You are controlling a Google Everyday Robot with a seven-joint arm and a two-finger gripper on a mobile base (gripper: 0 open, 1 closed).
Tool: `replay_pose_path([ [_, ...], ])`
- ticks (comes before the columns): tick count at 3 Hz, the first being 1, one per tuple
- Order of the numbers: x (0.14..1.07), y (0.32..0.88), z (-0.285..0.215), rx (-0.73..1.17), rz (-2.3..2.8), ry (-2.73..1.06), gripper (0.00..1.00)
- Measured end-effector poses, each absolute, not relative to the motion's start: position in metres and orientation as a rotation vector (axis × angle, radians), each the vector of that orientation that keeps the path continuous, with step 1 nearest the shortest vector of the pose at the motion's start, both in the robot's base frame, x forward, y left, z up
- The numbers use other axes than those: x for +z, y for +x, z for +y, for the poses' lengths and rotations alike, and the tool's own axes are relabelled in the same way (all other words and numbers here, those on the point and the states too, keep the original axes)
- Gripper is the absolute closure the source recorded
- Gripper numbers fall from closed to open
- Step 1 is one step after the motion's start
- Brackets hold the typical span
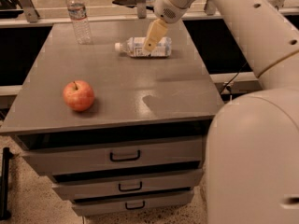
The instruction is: Place blue plastic bottle upright
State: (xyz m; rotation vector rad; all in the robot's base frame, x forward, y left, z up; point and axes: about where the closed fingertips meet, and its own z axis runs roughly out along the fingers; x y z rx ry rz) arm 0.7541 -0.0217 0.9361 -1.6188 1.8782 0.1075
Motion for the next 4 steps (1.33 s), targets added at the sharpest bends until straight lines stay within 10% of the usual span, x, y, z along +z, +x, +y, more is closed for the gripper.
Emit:
replay_pose_path([
  [4,0.854,0.803,0.029,0.168,2.075,-1.672,0.13],
])
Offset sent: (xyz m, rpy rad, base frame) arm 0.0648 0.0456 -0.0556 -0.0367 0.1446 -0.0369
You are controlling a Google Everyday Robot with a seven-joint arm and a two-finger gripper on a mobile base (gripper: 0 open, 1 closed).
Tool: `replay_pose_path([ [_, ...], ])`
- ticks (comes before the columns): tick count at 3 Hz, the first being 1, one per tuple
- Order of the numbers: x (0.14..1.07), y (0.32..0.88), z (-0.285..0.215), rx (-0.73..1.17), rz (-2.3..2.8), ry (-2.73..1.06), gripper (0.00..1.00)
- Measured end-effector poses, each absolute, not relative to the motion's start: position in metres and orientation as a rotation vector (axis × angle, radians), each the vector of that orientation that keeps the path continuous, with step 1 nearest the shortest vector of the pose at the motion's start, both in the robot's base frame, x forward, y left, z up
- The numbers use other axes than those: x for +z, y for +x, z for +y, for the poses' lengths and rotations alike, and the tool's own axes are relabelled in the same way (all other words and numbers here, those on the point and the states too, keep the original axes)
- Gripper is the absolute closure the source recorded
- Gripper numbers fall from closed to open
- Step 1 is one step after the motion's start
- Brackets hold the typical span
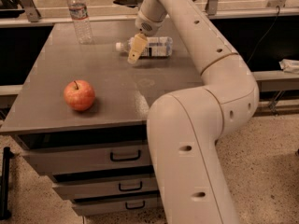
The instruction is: Place blue plastic bottle upright
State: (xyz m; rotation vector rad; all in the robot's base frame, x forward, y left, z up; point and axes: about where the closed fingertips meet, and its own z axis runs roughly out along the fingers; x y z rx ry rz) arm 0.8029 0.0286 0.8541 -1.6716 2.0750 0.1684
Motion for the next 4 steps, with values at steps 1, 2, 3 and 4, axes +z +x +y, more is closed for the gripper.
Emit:
replay_pose_path([
  [1,0.845,0.801,0.035,0.185,2.108,-1.708,0.39],
  [2,0.845,0.799,0.037,0.196,2.11,-1.719,0.63],
  [3,0.874,0.795,0.03,0.232,2.042,-1.682,0.87],
  [4,0.92,0.789,0.017,0.302,1.908,-1.612,1.0],
])
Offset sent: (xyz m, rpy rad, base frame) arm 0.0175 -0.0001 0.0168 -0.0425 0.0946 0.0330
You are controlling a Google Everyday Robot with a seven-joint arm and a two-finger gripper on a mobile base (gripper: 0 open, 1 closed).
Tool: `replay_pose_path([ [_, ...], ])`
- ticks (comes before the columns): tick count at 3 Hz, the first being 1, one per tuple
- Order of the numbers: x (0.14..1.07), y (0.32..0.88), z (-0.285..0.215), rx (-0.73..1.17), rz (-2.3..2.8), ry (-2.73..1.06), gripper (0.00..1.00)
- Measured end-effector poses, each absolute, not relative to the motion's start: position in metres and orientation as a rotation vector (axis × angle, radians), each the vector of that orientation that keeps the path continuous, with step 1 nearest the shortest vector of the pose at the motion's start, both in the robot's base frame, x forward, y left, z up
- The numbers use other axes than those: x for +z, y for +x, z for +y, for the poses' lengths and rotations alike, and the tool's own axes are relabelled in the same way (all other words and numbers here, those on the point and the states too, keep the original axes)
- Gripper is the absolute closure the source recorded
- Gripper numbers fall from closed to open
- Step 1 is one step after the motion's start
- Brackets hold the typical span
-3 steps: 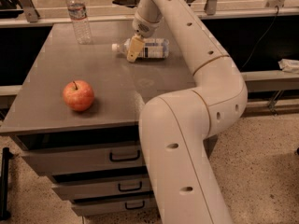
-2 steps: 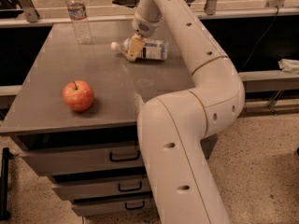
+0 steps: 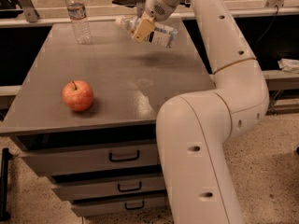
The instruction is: Place blue plastic bottle upright
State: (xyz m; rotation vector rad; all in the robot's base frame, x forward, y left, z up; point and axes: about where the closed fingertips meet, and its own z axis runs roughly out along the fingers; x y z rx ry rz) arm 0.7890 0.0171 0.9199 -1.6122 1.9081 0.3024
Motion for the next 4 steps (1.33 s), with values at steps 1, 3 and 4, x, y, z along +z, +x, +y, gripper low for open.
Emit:
replay_pose_path([
  [1,0.949,0.783,0.002,0.431,1.773,-1.519,1.0],
  [3,0.967,0.773,-0.014,0.802,1.436,-1.326,1.0],
  [4,0.973,0.771,-0.025,0.878,1.338,-1.259,1.0],
])
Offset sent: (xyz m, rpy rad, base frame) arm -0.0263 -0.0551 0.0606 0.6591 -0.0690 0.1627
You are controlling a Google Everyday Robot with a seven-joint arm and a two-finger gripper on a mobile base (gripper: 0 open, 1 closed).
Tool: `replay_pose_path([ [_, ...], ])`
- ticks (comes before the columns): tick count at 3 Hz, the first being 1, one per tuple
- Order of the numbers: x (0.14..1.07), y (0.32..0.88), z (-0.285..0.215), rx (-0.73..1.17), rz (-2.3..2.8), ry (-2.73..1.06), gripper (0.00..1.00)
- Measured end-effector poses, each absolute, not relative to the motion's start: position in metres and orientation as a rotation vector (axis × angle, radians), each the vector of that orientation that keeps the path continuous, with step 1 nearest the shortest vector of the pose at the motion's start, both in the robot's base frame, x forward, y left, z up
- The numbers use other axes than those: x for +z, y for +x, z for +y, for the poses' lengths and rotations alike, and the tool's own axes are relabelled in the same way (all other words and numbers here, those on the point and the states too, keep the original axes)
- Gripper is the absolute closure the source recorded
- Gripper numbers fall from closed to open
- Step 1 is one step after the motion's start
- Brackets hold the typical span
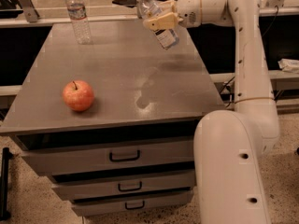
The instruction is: Place blue plastic bottle upright
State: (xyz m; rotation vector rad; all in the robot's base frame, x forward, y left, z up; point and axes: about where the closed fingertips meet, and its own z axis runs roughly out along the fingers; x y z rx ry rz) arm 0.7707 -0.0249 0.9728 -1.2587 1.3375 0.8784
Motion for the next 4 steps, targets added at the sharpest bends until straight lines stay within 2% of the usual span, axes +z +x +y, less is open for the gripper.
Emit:
replay_pose_path([
  [2,0.975,0.77,-0.07,0.944,1.283,-1.106,1.0],
  [4,0.978,0.769,-0.056,0.995,1.24,-1.098,1.0],
])
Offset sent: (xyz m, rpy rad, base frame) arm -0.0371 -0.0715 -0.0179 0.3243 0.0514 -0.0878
